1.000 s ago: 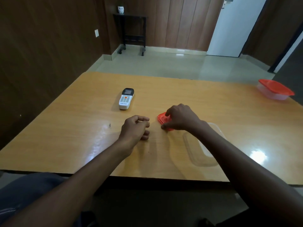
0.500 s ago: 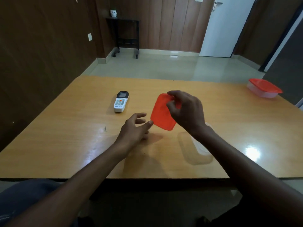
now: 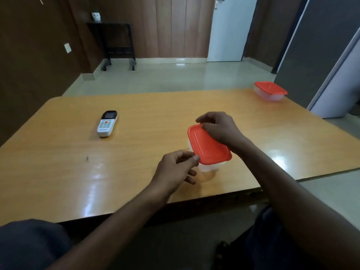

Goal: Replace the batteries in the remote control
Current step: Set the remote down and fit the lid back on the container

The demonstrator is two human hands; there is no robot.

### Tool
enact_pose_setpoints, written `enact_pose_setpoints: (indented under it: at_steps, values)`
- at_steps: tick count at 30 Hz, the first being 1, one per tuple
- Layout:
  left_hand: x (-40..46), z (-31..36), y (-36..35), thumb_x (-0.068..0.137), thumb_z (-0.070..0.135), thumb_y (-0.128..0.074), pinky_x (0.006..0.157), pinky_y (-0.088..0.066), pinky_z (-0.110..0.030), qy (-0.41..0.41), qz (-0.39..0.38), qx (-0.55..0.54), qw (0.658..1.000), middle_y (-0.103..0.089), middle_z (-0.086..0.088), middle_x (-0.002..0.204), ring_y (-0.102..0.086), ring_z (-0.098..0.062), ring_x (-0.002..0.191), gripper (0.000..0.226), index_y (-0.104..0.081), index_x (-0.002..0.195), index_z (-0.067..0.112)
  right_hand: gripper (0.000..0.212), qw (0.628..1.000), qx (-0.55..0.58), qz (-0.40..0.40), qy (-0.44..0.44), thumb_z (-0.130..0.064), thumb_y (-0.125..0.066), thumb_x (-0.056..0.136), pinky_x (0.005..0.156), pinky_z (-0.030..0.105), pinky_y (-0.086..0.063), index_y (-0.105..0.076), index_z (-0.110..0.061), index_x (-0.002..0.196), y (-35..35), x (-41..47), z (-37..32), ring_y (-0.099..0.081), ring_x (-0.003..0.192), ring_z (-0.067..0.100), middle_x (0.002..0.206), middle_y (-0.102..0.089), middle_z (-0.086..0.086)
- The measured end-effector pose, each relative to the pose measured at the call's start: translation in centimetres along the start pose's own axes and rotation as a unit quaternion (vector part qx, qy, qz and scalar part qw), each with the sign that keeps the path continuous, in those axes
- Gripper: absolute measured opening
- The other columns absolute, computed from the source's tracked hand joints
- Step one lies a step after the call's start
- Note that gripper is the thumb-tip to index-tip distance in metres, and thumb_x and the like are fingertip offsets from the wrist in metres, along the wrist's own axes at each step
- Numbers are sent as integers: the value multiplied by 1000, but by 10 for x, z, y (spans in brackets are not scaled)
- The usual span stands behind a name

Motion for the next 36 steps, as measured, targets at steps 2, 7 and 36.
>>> enact_pose_setpoints:
  at_steps: [2, 7, 36]
  values:
    - [4, -6, -11, 94, 26, -69, 71, -65, -45, 13, 9, 15, 1000, -74, -10, 93, -72, -24, 75, 20, -70, 111, 17, 34, 999, -21, -4, -24, -8, -50, 94, 94, 37, -54, -75, -16, 116, -1, 1, 17, -62, 111, 20, 119, -70, 3]
    - [12, -13, -18, 91, 21, -73, 73, -65, -46, 36, 54, -20, 998, -77, -12, 86, -76, -24, 69, 29, -62, 116, 11, 37, 996, -87, -16, -22, -5, -48, 92, 107, 48, -44, -75, -15, 114, -13, 9, 35, -56, 120, 29, 119, -71, 7]
    - [-1, -27, 71, 74, -21, -68, 60, -56, -25, 53, 100, -141, 984, -78, -12, 83, -68, -16, 65, 50, -72, 117, 4, 25, 987, -37, 2, 158, -19, -57, 101, 79, 22, -41, -70, -16, 122, -64, -4, 3, -54, 93, 17, 105, -53, 6]
Point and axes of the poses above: each hand's wrist, its own x-axis towards the middle knuckle, its own y-axis out of the back of the hand, z = x × y, the point moved 2 cm from there along x, towards the middle knuckle
